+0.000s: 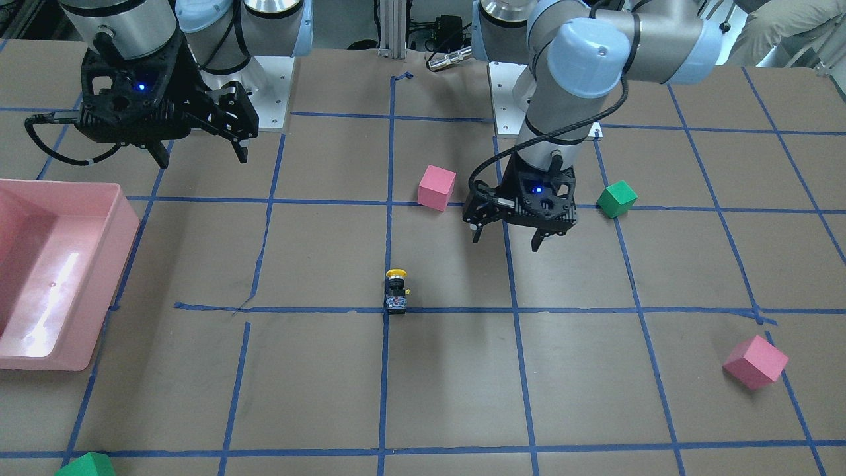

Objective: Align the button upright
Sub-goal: 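Move the left gripper over the lying switch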

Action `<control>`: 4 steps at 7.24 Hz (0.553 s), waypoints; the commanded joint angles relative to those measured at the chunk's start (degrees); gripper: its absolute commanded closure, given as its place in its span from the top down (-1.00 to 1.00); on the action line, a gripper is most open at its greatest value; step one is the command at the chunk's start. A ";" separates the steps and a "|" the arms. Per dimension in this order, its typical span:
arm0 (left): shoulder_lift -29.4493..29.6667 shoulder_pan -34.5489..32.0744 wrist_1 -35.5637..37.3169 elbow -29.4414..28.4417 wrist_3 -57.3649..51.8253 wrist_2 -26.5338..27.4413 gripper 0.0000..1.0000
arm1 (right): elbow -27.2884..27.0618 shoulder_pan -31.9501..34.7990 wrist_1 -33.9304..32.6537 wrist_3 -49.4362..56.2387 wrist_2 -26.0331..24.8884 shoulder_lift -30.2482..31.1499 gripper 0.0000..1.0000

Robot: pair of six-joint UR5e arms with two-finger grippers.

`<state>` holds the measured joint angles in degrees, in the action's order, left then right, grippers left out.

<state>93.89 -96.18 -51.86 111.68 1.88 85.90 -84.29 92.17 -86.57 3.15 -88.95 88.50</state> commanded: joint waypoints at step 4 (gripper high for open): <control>5.33 -13.75 31.01 14.44 17.53 2.42 1.00 | -0.52 -0.07 -0.52 0.19 0.00 0.00 0.99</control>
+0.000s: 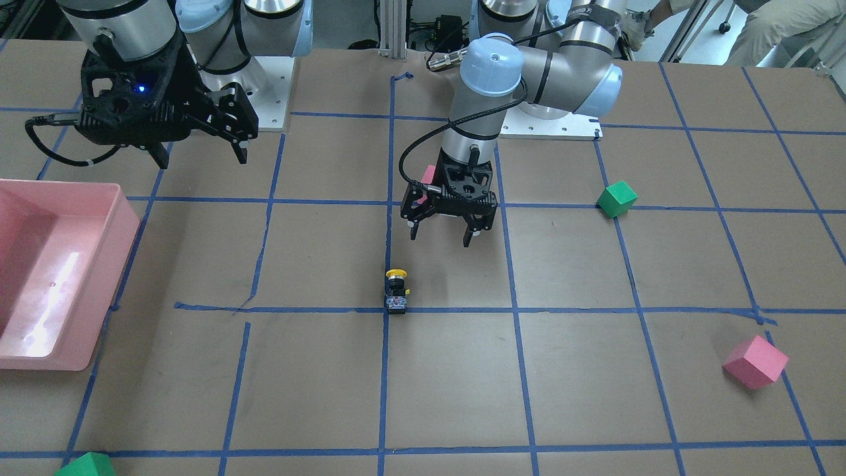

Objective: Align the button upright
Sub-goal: 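Move the left gripper over the lying switch, then grasp the switch by its yellow cap end with the left gripper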

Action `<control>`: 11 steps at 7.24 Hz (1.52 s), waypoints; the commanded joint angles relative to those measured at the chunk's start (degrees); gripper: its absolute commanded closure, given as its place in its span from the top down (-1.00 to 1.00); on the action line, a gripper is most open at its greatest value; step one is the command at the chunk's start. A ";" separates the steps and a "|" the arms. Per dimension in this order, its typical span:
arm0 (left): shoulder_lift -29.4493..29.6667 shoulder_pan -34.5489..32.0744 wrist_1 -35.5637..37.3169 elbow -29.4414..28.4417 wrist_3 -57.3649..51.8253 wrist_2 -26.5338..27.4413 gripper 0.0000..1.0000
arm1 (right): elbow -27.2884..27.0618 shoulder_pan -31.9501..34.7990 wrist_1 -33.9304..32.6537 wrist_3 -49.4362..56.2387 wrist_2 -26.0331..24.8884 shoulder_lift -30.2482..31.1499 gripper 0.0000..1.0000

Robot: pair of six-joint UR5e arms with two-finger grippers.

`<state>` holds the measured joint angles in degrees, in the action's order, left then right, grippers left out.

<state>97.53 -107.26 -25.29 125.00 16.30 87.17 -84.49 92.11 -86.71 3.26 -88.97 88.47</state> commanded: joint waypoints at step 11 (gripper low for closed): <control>19.10 -4.62 7.89 -7.14 3.13 0.19 0.06 | -0.85 0.00 -0.39 0.08 -0.06 0.13 0.99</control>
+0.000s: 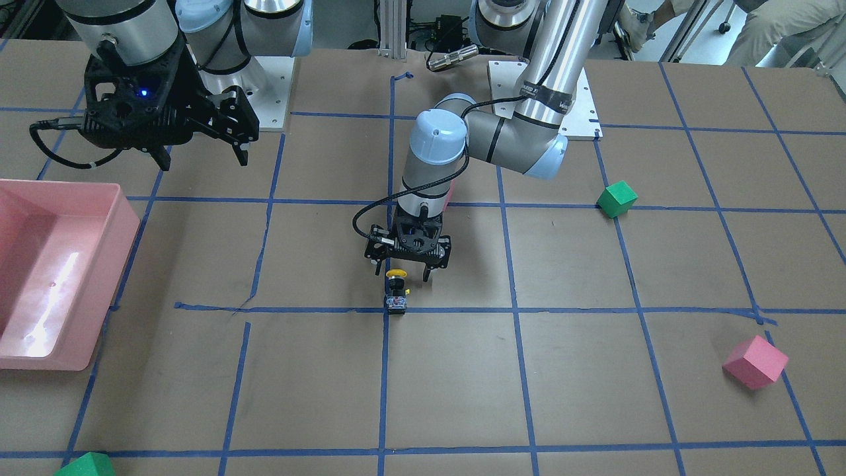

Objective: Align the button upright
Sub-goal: 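Grasp the switch by its yellow cap end with the left gripper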

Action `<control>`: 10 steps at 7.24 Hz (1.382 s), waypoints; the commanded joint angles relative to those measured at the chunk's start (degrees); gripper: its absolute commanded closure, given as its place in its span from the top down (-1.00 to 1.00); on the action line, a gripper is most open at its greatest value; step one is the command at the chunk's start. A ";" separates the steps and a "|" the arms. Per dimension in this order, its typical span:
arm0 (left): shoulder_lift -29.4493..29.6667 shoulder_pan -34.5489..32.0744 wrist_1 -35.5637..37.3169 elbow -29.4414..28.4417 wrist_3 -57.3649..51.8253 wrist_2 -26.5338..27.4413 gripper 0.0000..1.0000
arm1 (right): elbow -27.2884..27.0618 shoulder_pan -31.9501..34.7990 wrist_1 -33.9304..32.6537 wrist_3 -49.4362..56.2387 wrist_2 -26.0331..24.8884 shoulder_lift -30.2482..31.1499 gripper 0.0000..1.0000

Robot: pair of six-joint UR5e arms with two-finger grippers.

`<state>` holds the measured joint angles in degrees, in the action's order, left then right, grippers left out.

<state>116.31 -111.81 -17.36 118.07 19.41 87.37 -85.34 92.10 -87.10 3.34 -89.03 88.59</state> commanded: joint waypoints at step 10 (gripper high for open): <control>-3.02 2.90 -22.79 -11.46 54.84 -12.87 -1.00 | -0.09 0.01 0.35 0.44 -0.18 0.00 1.00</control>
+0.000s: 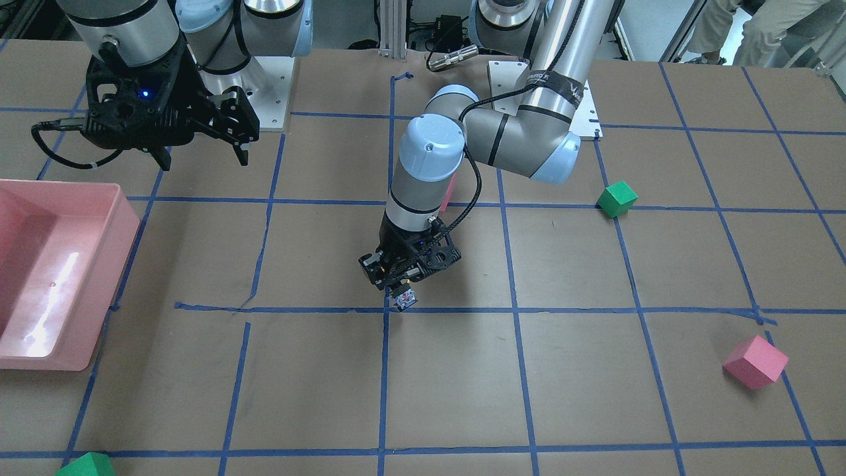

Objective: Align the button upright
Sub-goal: 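Lift and rotate the switch with the left gripper, cap downward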

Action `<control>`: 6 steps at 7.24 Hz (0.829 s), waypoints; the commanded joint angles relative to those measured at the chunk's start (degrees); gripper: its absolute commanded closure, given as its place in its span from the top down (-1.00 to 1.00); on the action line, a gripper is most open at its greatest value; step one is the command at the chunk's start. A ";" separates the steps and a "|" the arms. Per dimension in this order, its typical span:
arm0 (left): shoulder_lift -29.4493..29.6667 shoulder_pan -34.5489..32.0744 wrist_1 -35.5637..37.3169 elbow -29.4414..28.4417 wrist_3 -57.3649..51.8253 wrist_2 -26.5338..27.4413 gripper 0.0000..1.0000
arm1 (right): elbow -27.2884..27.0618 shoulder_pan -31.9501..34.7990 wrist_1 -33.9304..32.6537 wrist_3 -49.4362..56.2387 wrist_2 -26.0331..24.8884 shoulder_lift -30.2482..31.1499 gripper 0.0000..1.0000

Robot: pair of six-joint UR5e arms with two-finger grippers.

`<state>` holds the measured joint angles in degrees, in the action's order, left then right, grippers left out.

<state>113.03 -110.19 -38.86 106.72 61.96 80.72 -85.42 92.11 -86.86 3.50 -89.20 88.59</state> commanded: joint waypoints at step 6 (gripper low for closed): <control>1.14 12.28 -5.96 4.54 17.68 -34.30 -1.00 | -0.01 0.00 0.55 0.28 -0.27 0.09 1.00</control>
<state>113.93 -98.84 -44.72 109.82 80.50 48.30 -85.43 92.11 -86.42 3.78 -89.37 88.65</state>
